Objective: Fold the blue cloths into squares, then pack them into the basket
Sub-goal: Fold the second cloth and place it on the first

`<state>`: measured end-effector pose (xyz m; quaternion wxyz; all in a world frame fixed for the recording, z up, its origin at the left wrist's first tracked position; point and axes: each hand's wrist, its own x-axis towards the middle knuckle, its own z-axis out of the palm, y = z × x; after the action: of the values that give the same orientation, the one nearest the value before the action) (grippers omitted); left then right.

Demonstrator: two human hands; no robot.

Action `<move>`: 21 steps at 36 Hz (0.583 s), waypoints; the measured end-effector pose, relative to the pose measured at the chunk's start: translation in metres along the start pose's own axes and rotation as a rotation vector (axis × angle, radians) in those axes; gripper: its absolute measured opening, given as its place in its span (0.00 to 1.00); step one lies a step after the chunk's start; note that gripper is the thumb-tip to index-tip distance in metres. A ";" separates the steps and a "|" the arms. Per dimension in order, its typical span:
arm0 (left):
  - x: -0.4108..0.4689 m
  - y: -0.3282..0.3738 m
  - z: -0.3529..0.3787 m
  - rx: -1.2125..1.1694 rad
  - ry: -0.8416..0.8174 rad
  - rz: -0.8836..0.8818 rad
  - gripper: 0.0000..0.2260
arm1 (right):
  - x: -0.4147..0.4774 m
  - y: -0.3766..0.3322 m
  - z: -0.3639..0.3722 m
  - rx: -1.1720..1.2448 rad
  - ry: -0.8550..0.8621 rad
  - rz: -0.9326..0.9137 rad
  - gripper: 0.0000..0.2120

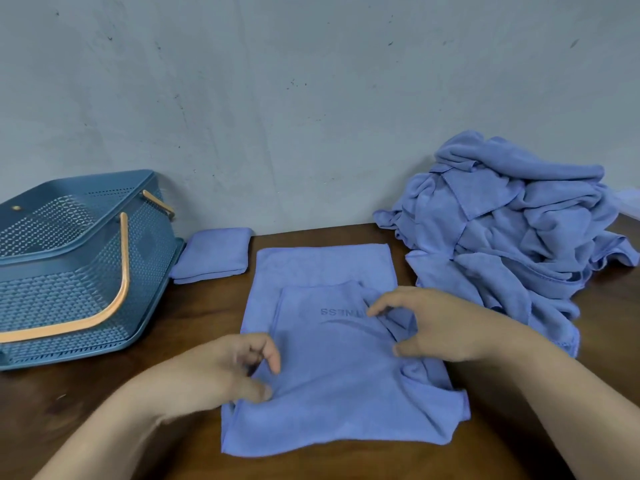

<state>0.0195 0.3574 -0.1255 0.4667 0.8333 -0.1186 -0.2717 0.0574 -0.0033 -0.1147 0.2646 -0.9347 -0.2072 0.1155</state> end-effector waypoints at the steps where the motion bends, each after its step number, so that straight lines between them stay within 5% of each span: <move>1: -0.004 0.001 -0.003 0.019 -0.077 -0.014 0.12 | -0.004 -0.003 -0.004 0.014 -0.037 -0.007 0.23; 6: -0.016 0.008 -0.012 -0.098 -0.226 -0.111 0.10 | 0.000 -0.006 -0.004 0.188 0.067 0.005 0.11; 11: -0.007 0.014 0.000 -0.190 0.106 -0.077 0.10 | 0.009 0.004 0.005 0.227 0.296 0.000 0.24; 17: 0.007 0.003 0.013 -0.086 0.267 0.013 0.06 | 0.018 0.006 0.012 0.391 0.411 -0.096 0.28; 21: 0.004 0.005 0.011 -0.192 0.570 0.241 0.05 | 0.022 0.000 0.014 0.570 0.674 -0.145 0.29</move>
<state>0.0171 0.3448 -0.1269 0.5866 0.8078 -0.0549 0.0197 0.0721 0.0127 -0.1286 0.5717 -0.7930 -0.1344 -0.1621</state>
